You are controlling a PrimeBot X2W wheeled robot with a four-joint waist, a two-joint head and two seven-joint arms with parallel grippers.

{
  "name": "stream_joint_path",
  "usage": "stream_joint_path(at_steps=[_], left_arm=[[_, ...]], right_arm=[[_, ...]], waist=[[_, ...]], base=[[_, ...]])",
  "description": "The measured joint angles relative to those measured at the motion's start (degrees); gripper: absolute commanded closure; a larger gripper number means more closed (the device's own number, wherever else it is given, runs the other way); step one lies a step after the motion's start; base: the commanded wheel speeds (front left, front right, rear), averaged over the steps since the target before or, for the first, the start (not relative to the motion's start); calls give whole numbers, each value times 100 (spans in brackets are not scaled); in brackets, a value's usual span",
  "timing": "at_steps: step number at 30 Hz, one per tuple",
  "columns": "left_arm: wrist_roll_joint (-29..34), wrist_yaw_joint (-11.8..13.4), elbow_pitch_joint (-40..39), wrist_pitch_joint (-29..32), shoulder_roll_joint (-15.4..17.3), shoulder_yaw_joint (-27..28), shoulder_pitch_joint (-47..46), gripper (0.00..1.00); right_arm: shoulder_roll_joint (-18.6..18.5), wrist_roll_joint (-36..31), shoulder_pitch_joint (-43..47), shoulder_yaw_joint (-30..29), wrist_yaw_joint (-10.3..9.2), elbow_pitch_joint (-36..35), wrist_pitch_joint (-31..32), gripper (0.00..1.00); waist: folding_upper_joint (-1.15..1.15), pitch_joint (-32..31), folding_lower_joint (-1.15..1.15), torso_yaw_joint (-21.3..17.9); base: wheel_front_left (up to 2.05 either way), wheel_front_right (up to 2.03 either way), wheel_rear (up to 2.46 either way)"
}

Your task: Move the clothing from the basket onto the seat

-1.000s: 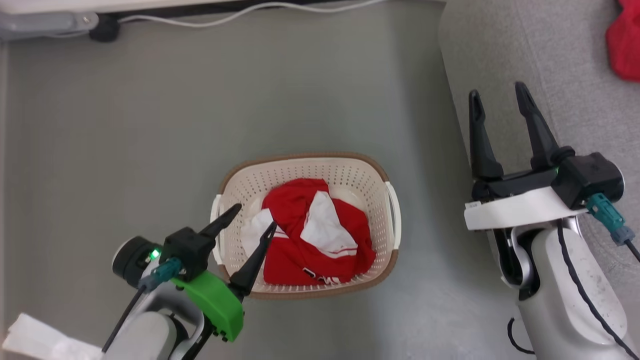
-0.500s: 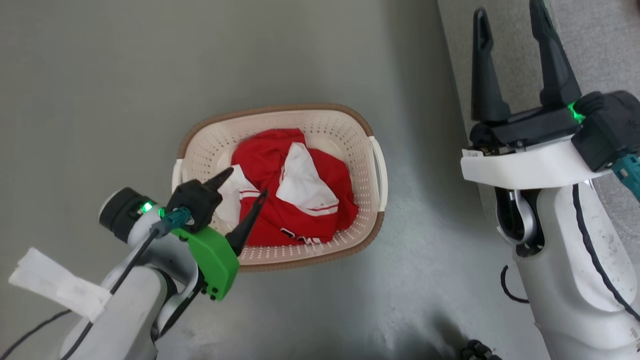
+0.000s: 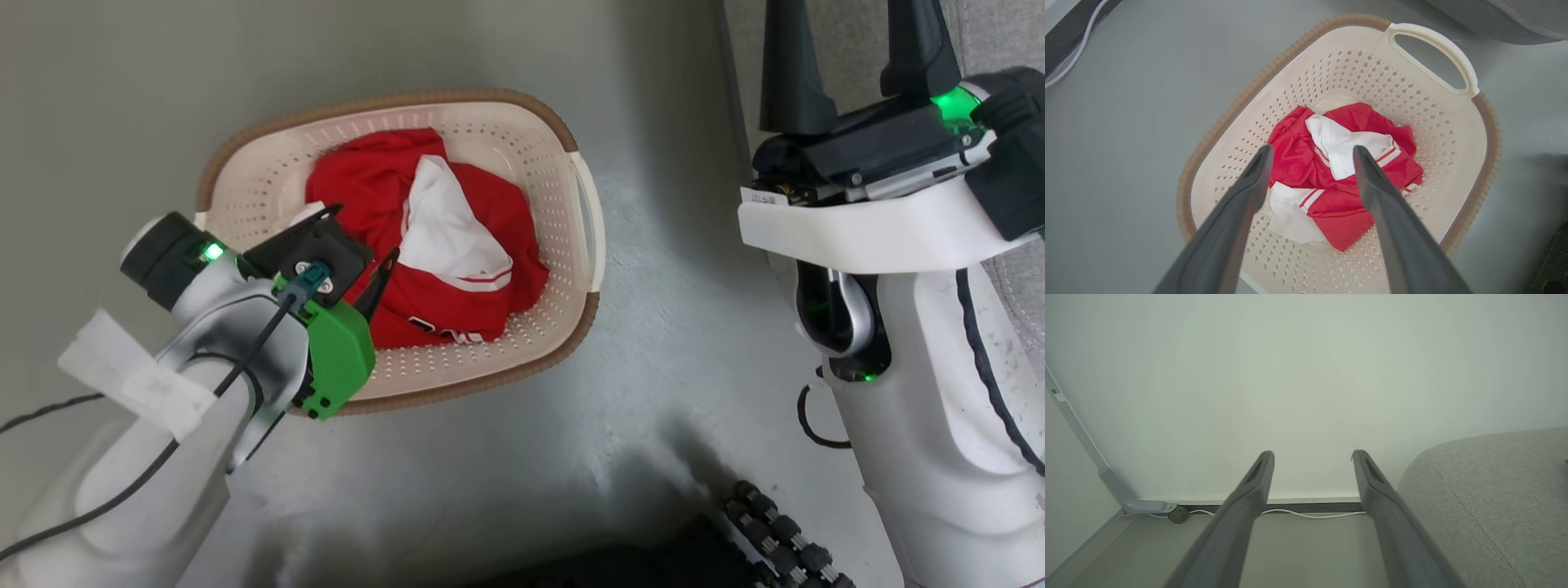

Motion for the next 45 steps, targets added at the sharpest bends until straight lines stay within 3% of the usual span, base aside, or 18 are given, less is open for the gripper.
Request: stream_joint_path(at_steps=[18,24,42,45], left_arm=[[-194,0,246,415,52,109,-137,0],[-247,1,422,559,221,219,-135,0],[-335,71,772,809,297,356,-136,0],[-234,76,964,961,427,263,-135,0]], right_arm=[[2,662,-266,253,-135,-140,0,0],[9,899,-294,355,-142,-177,0,0],[23,1007,-297,296,-142,-201,0,0],[26,1061,-297,337,-142,-199,0,0]], waist=[[0,706,0,-704],[0,874,0,-916],[0,1304,0,-1349],[0,1327,0,-1406]], base=[[0,0,0],[0,0,0],[0,0,0],[0,0,0]])
